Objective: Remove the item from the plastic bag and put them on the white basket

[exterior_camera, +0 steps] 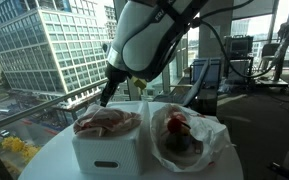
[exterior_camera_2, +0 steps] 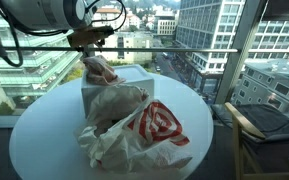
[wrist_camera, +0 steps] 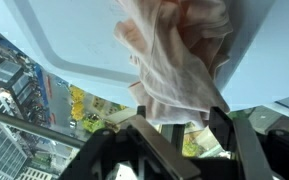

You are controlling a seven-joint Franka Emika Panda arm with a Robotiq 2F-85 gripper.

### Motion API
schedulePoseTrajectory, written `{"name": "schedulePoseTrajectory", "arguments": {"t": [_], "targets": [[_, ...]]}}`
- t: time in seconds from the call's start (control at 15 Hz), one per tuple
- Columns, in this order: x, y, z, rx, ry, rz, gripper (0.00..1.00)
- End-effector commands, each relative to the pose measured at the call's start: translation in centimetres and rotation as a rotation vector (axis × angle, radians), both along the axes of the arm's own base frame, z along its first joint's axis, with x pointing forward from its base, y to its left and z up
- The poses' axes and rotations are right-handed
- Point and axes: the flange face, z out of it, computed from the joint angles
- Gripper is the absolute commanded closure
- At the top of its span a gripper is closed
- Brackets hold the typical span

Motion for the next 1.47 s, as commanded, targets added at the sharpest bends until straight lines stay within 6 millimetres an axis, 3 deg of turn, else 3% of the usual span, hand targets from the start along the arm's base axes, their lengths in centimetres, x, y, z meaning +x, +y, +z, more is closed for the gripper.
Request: {"name": "schedulePoseTrajectory", "arguments": {"t": [0.0, 0.2, 0.47, 0.67, 1.07, 1.4], "targets": [[-2.9, -4.0, 3.8, -0.043, -0.02, -0.055, 0.03], [-4.4, -10.4, 2.7, -0.118, 0.118, -0.201, 0.0], [-5.2, -17.3, -2.2, -0.13, 0.317, -0.335, 0.0], [-4.7, -19.5, -6.7, -0.102, 0.395, -0.372, 0.0], [-3.1, -21.2, -15.4, -0.104, 0.505, -0.411, 0.0], [-1.4, -24.5, -18.7, -0.174, 0.446, -0.425, 0.0]]}}
